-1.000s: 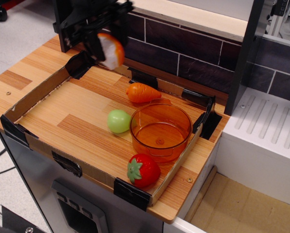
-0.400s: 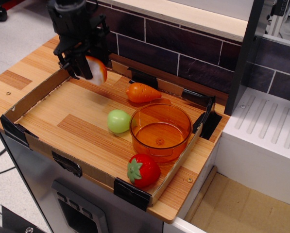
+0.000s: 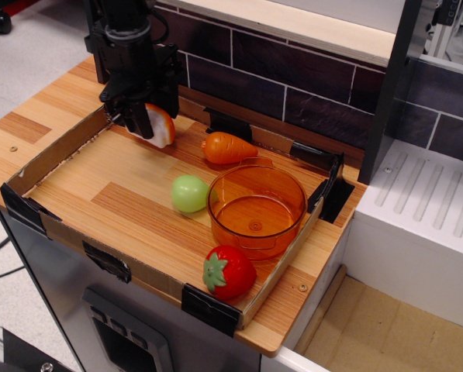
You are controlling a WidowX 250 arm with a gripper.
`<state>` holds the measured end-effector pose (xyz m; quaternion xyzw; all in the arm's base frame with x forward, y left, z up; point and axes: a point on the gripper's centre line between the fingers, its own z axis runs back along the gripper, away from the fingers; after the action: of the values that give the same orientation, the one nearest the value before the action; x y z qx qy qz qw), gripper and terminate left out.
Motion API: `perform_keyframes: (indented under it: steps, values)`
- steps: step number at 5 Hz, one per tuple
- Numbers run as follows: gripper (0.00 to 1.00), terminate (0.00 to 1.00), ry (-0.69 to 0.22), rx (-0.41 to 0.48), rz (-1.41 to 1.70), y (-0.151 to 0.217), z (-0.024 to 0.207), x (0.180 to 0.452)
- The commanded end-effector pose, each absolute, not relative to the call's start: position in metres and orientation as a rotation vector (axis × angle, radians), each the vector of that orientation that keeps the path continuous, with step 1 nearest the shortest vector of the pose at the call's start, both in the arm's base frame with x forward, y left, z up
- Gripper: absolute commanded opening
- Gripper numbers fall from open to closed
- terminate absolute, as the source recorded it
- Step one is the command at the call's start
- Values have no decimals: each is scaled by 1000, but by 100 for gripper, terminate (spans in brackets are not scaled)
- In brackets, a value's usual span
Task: Take sushi out of pot
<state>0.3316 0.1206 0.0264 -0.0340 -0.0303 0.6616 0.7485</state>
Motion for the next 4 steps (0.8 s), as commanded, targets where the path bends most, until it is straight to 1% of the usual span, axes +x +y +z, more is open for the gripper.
perform_keyframes:
  steps: [1,2,3,4]
  values:
    - [100,0,-97,-56,1433,130,45,333]
    - [100,0,-87,-49,1421,129,49,333]
    - [100,0,-114,-31,1420,130,71,330]
    - [100,0,-128,-67,1409,125,104,327]
